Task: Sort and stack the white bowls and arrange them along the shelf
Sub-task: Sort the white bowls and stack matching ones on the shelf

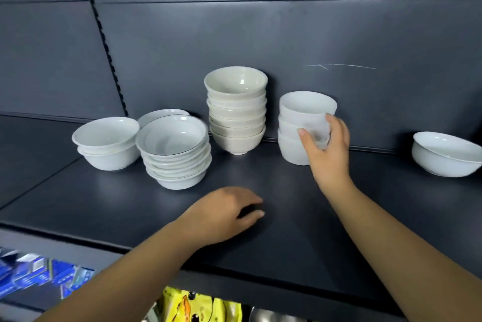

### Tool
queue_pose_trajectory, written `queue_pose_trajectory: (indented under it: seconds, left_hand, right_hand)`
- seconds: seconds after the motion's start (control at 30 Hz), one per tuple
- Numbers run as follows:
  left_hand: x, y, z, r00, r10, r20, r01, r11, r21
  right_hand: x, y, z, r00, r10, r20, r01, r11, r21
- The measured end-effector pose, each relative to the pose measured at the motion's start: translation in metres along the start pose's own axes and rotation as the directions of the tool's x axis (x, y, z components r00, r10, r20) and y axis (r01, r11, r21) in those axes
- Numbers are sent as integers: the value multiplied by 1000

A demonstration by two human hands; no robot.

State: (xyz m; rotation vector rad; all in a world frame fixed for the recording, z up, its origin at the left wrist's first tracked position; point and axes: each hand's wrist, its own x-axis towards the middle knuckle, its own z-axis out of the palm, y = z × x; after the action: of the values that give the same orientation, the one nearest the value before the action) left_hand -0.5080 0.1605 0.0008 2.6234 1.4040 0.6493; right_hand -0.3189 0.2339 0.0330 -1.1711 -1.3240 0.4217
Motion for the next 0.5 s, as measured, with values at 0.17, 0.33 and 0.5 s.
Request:
queue_pose_trajectory:
  seconds: [0.17, 0.33, 0.5]
  left_hand:
    - [-71, -59, -34, 999, -42, -33, 44, 997, 71]
    - [-110, -107, -67, 939, -274, -205, 281, 960, 3]
    - [-109, -125, -66, 884, -447, -140, 423, 890, -173]
  right_hand:
    - [-46, -42, 58, 944, -15, 330, -5, 998, 60]
    - [-78, -62, 118, 826, 50, 561, -129, 986, 103]
    - [-85, -55, 143, 776, 86, 625, -202, 972, 118]
